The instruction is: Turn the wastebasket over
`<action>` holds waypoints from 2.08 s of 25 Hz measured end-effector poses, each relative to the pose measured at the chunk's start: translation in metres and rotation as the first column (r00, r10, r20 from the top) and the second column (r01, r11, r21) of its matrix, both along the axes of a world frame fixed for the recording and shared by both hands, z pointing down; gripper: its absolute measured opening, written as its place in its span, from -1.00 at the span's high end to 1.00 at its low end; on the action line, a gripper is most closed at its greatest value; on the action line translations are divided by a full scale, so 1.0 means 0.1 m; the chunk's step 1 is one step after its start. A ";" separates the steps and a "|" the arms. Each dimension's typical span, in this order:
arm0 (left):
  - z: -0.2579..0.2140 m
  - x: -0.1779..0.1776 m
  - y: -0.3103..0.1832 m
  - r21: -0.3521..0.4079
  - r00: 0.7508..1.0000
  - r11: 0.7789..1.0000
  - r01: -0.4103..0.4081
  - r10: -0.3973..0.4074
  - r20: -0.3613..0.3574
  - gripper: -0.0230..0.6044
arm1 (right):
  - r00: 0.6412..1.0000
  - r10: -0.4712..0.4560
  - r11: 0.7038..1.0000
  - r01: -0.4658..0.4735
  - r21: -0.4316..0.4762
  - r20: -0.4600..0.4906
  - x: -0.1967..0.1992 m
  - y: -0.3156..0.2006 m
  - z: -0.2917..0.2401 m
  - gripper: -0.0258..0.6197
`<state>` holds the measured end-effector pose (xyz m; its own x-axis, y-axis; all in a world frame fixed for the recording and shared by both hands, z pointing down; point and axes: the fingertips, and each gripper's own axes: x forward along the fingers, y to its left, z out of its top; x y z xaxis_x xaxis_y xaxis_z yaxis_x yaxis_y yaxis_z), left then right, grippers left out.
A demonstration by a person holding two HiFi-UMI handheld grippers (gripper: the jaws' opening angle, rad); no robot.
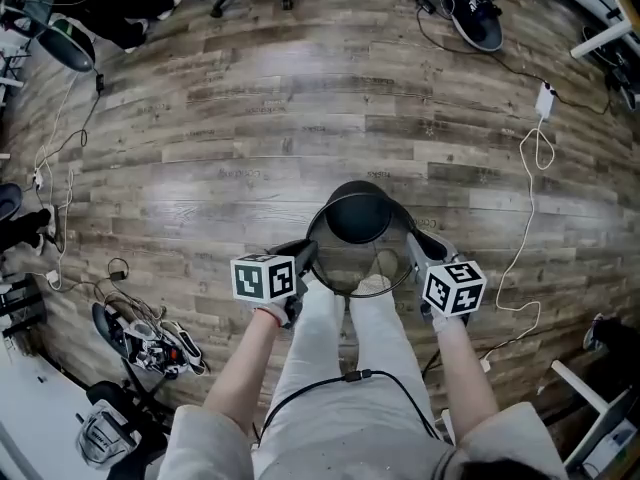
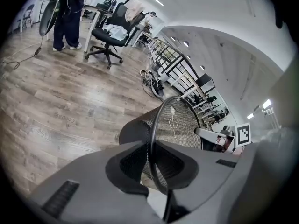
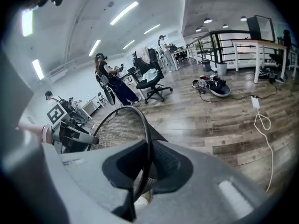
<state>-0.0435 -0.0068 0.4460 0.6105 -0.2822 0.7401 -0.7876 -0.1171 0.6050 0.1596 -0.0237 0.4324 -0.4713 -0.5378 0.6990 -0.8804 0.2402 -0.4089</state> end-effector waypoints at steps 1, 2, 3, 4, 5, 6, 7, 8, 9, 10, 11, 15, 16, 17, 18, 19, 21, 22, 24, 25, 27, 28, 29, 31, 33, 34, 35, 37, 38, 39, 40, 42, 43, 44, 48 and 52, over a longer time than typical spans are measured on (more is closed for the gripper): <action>-0.10 0.00 -0.02 0.005 1.000 1.000 -0.005 0.005 0.000 0.78 | 1.000 0.007 1.000 -0.007 0.005 0.003 0.00 -0.01 -0.09 0.81; -0.20 0.00 -0.04 0.010 1.000 1.000 -0.011 0.011 -0.001 0.78 | 1.000 0.015 1.000 -0.015 0.011 0.007 0.00 -0.02 -0.19 0.81; -0.29 0.01 -0.06 0.015 1.000 1.000 -0.019 0.019 -0.004 0.78 | 1.000 0.023 1.000 -0.024 0.016 0.011 0.00 -0.03 -0.27 0.81; -0.38 0.02 -0.07 0.020 1.000 0.999 -0.027 0.027 -0.006 0.78 | 0.999 0.032 0.999 -0.032 0.022 0.015 0.01 -0.03 -0.36 0.81; -0.47 0.02 -0.09 0.026 0.999 0.999 -0.033 0.033 -0.003 0.78 | 0.999 0.039 0.999 -0.040 0.027 0.018 0.01 -0.04 -0.44 0.81; -0.55 0.01 -0.10 0.033 0.999 0.999 -0.039 0.039 0.003 0.78 | 0.999 0.045 0.998 -0.046 0.032 0.020 0.01 -0.04 -0.52 0.81; -0.64 0.00 -0.12 0.038 0.999 0.998 -0.044 0.044 0.006 0.78 | 0.999 0.050 0.998 -0.051 0.038 0.022 0.01 -0.04 -0.61 0.81; -0.72 0.00 -0.13 0.042 0.999 0.998 -0.049 0.049 0.009 0.78 | 0.998 0.053 0.998 -0.054 0.044 0.024 0.01 -0.04 -0.70 0.81; -0.81 0.00 -0.14 0.046 0.998 0.997 -0.055 0.054 0.009 0.78 | 0.998 0.056 0.997 -0.058 0.050 0.025 0.02 -0.03 -0.78 0.81; -0.90 0.01 -0.14 0.050 0.998 0.997 -0.059 0.059 0.008 0.78 | 0.998 0.060 0.997 -0.061 0.055 0.027 0.02 -0.02 -0.86 0.81; -0.98 0.02 -0.13 0.054 0.998 0.997 -0.063 0.062 0.005 0.78 | 0.998 0.063 0.996 -0.065 0.061 0.029 0.03 -0.01 -0.95 0.81; -1.30 0.05 -0.07 0.075 0.997 0.995 -0.072 0.072 -0.007 0.77 | 0.997 0.067 0.994 -0.071 0.085 0.038 0.08 0.07 -1.26 0.81; -1.37 0.06 -0.07 0.083 0.997 0.994 -0.071 0.072 -0.013 0.77 | 0.997 0.067 0.993 -0.070 0.094 0.041 0.08 0.08 -1.34 0.81; -1.45 0.07 -0.07 0.090 0.997 0.994 -0.070 0.072 -0.022 0.77 | 0.997 0.066 0.992 -0.071 0.103 0.043 0.08 0.08 -1.41 0.81; -1.52 0.08 -0.05 0.093 0.997 0.993 -0.070 0.073 -0.034 0.77 | 0.997 0.066 0.991 -0.070 0.111 0.044 0.07 0.09 -1.48 0.81; -1.59 0.08 -0.03 0.094 0.996 0.993 -0.070 0.075 -0.049 0.77 | 0.997 0.065 0.991 -0.069 0.116 0.044 0.06 0.10 -1.55 0.81; -1.71 0.08 0.03 0.093 0.995 0.993 -0.067 0.074 -0.073 0.76 | 0.997 0.061 0.990 -0.067 0.124 0.045 0.04 0.14 -1.67 0.81; -1.76 0.08 0.06 0.092 0.994 0.994 -0.064 0.072 -0.081 0.76 | 0.997 0.061 0.990 -0.066 0.129 0.046 0.04 0.15 -1.72 0.81; -1.85 0.06 0.11 0.092 0.994 0.994 -0.058 0.067 -0.090 0.75 | 0.997 0.062 0.988 -0.069 0.140 0.052 0.03 0.19 -1.81 0.81; -1.90 0.05 0.12 0.094 0.993 0.994 -0.054 0.063 -0.095 0.75 | 0.996 0.064 0.987 -0.072 0.147 0.055 0.02 0.20 -1.86 0.81; -1.99 0.04 0.13 0.101 0.993 0.994 -0.045 0.056 -0.108 0.75 | 0.996 0.067 0.984 -0.076 0.162 0.059 0.01 0.21 -1.94 0.81; -2.03 0.03 0.14 0.103 0.992 0.994 -0.040 0.052 -0.113 0.75 | 0.996 0.068 0.983 -0.078 0.168 0.062 0.01 0.21 -1.98 0.81; -2.07 0.03 0.14 0.106 0.992 0.994 -0.036 0.048 -0.116 0.75 | 0.995 0.068 0.982 -0.079 0.173 0.066 0.00 0.22 -2.02 0.81; -2.13 0.03 0.13 0.112 0.992 0.993 -0.026 0.039 -0.120 0.75 | 0.995 0.069 0.980 -0.081 0.180 0.074 0.00 0.23 -2.08 0.81; -2.19 0.04 0.14 0.119 0.992 0.993 -0.018 0.033 -0.124 0.75 | 0.994 0.070 0.979 -0.085 0.184 0.082 0.01 0.24 -2.12 0.81; -2.23 0.04 0.15 0.123 0.992 0.992 -0.017 0.032 -0.124 0.75 | 0.994 0.070 0.979 -0.085 0.186 0.086 0.02 0.24 -2.14 0.81; -2.25 0.04 0.15 0.127 0.992 0.992 -0.015 0.031 -0.124 0.75 | 0.994 0.069 0.978 -0.085 0.189 0.089 0.02 0.25 -2.17 0.81; -2.30 0.03 0.14 0.131 0.991 0.991 -0.011 0.028 -0.128 0.75 | 0.993 0.069 0.977 -0.086 0.197 0.094 0.02 0.24 -2.21 0.81; -2.32 0.03 0.13 0.132 0.991 0.991 -0.009 0.026 -0.130 0.75 | 0.993 0.068 0.976 -0.086 0.201 0.095 0.02 0.23 -2.23 0.81; -2.33 0.03 0.11 0.133 0.991 0.991 -0.008 0.025 -0.130 0.75 | 0.993 0.069 0.975 -0.088 0.204 0.097 0.01 0.22 -2.25 0.81; -2.35 0.03 0.10 0.136 0.991 0.991 -0.009 0.026 -0.128 0.75 | 0.992 0.072 0.974 -0.091 0.207 0.100 0.01 0.20 -2.25 0.81; -2.38 0.05 0.05 0.145 0.992 0.989 -0.010 0.028 -0.123 0.75 | 0.990 0.082 0.972 -0.104 0.210 0.111 0.04 0.17 -2.27 0.81; -2.40 0.07 0.03 0.151 0.992 0.989 -0.008 0.027 -0.121 0.75 | 0.989 0.087 0.971 -0.110 0.210 0.116 0.05 0.16 -2.27 0.81; -2.41 0.09 0.02 0.155 0.992 0.988 -0.004 0.023 -0.120 0.75 | 0.989 0.089 0.971 -0.113 0.211 0.121 0.08 0.15 -2.27 0.81; -2.44 0.21 -0.01 0.165 0.992 0.986 0.026 -0.005 -0.125 0.75 | 0.988 0.086 0.970 -0.113 0.215 0.130 0.21 0.13 -2.29 0.81; -2.46 0.37 -0.05 0.165 0.989 0.984 0.067 -0.043 -0.144 0.75 | 0.988 0.080 0.969 -0.109 0.220 0.136 0.38 0.06 -2.30 0.81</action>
